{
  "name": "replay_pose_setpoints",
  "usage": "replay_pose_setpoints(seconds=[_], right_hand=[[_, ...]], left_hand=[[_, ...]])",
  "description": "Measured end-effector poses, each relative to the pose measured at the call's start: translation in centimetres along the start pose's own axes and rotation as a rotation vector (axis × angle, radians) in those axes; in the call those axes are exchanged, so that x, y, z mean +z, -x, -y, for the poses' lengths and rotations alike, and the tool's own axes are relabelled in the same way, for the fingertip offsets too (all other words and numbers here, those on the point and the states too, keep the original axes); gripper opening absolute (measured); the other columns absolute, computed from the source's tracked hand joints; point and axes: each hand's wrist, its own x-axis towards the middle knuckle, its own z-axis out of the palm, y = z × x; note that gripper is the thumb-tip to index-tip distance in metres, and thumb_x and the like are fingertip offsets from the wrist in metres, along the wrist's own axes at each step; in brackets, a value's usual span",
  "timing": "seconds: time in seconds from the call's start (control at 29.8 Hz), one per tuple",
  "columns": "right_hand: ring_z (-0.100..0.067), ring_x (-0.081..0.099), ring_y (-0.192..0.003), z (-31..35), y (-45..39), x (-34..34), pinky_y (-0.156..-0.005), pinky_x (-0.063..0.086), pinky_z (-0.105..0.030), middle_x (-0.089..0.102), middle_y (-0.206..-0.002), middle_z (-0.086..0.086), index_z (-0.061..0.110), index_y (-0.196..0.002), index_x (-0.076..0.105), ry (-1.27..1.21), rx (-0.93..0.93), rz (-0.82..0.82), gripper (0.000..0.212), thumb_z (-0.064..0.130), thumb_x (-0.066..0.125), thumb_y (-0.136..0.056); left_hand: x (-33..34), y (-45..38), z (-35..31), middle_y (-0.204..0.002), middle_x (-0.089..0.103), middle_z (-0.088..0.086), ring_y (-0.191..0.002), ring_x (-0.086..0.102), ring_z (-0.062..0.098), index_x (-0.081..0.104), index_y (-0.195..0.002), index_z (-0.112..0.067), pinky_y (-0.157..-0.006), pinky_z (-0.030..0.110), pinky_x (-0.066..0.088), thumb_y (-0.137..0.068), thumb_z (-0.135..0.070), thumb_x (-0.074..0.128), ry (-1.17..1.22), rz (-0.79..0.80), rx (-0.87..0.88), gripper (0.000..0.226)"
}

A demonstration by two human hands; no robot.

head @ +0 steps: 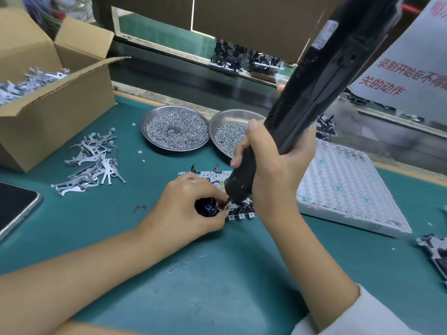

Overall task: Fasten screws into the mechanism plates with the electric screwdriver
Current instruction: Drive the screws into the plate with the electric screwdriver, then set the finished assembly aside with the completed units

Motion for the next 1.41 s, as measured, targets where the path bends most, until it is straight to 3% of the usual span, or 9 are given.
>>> replay_pose_setpoints(seconds=[0.17, 0.3, 0.4, 0.67, 0.81, 0.97, 1.24, 1.31, 1.41], right_hand=[[-0.022, 0.042, -0.035, -0.3, 0.0, 0.0, -0.043, 0.039, -0.023, 0.048, -0.055, 0.000, 0.015, -0.090, 0.041, 0.008, -0.009, 0.023, 0.025, -0.004, 0.053, -0.082], [-0.021, 0.042, -0.036, -0.4, 0.1, 0.0, -0.043, 0.039, -0.024, 0.048, -0.054, 0.002, 0.016, -0.088, 0.040, 0.013, -0.019, 0.026, 0.025, -0.005, 0.053, -0.082], [-0.021, 0.042, -0.035, -0.5, 0.1, -0.1, -0.042, 0.039, -0.023, 0.049, -0.054, 0.003, 0.016, -0.084, 0.038, 0.018, -0.019, 0.023, 0.026, -0.006, 0.053, -0.082], [-0.023, 0.042, -0.036, -0.2, -0.2, -0.5, -0.043, 0.039, -0.024, 0.049, -0.053, 0.002, 0.017, -0.088, 0.041, 0.013, -0.044, 0.030, 0.026, -0.006, 0.053, -0.083], [-0.023, 0.043, -0.035, -0.2, -0.9, -1.0, -0.043, 0.039, -0.027, 0.048, -0.048, 0.001, 0.021, -0.094, 0.043, 0.033, -0.099, -0.023, 0.028, -0.002, 0.054, -0.082], [-0.023, 0.043, -0.034, -1.5, -1.1, -1.2, -0.043, 0.038, -0.025, 0.045, -0.048, -0.001, 0.017, -0.083, 0.038, 0.096, 0.010, -0.020, 0.025, -0.001, 0.054, -0.081], [-0.020, 0.043, -0.033, -1.4, -1.1, -1.5, -0.042, 0.038, -0.024, 0.046, -0.053, -0.001, 0.016, -0.085, 0.039, 0.055, 0.031, 0.001, 0.024, -0.002, 0.055, -0.080], [-0.021, 0.047, -0.037, -1.4, -1.0, -1.7, -0.044, 0.040, -0.026, 0.050, -0.058, -0.002, 0.017, -0.085, 0.040, 0.075, 0.048, 0.005, 0.025, 0.002, 0.059, -0.082], [-0.022, 0.058, -0.054, -1.4, -0.7, -2.8, -0.054, 0.048, -0.030, 0.058, -0.072, -0.004, 0.017, -0.100, 0.044, 0.128, 0.091, 0.039, 0.029, 0.016, 0.067, -0.083]], left_hand=[[0.1, 0.0, 0.1, -0.072, 0.063, -0.014, -0.079, 0.057, 0.013, 0.075, -0.076, -0.017, -0.078, 0.012, 0.041, -0.062, -0.014, 0.082, 0.007, 0.004, -0.008, 0.016], [0.1, 0.0, 0.3, -0.071, 0.063, -0.014, -0.077, 0.056, 0.013, 0.075, -0.074, -0.018, -0.077, 0.012, 0.040, -0.061, -0.008, 0.084, 0.013, 0.004, -0.023, 0.019], [0.2, 0.0, 0.2, -0.070, 0.062, -0.016, -0.077, 0.055, 0.012, 0.074, -0.074, -0.019, -0.077, 0.012, 0.040, -0.060, -0.018, 0.078, 0.014, 0.012, -0.024, 0.014], [0.1, 0.0, 0.1, -0.073, 0.063, -0.014, -0.080, 0.059, 0.016, 0.076, -0.078, -0.017, -0.079, 0.011, 0.040, -0.060, -0.006, 0.085, 0.003, 0.013, -0.021, 0.023], [0.0, -0.1, 0.0, -0.076, 0.066, -0.013, -0.081, 0.060, 0.013, 0.077, -0.082, -0.019, -0.081, 0.012, 0.042, -0.062, -0.006, 0.085, 0.009, 0.015, -0.034, 0.025], [0.0, -0.1, -0.1, -0.074, 0.065, -0.016, -0.080, 0.060, 0.011, 0.077, -0.081, -0.020, -0.081, 0.011, 0.041, -0.062, -0.005, 0.084, -0.007, 0.022, -0.031, 0.025], [0.0, -0.2, -0.1, -0.074, 0.064, -0.018, -0.083, 0.055, 0.005, 0.077, -0.082, -0.018, -0.082, 0.012, 0.042, -0.063, -0.006, 0.083, -0.029, 0.025, -0.026, 0.023], [-0.1, -0.2, 0.0, -0.081, 0.066, -0.014, -0.084, 0.055, 0.004, 0.075, -0.089, -0.021, -0.086, 0.022, 0.043, -0.064, -0.019, 0.083, -0.035, 0.051, 0.000, 0.026], [-0.7, -0.3, 0.5, -0.109, 0.056, -0.011, -0.104, 0.045, 0.010, 0.063, -0.118, -0.029, -0.099, 0.028, 0.030, -0.060, -0.060, 0.068, -0.221, 0.076, 0.058, 0.066]])
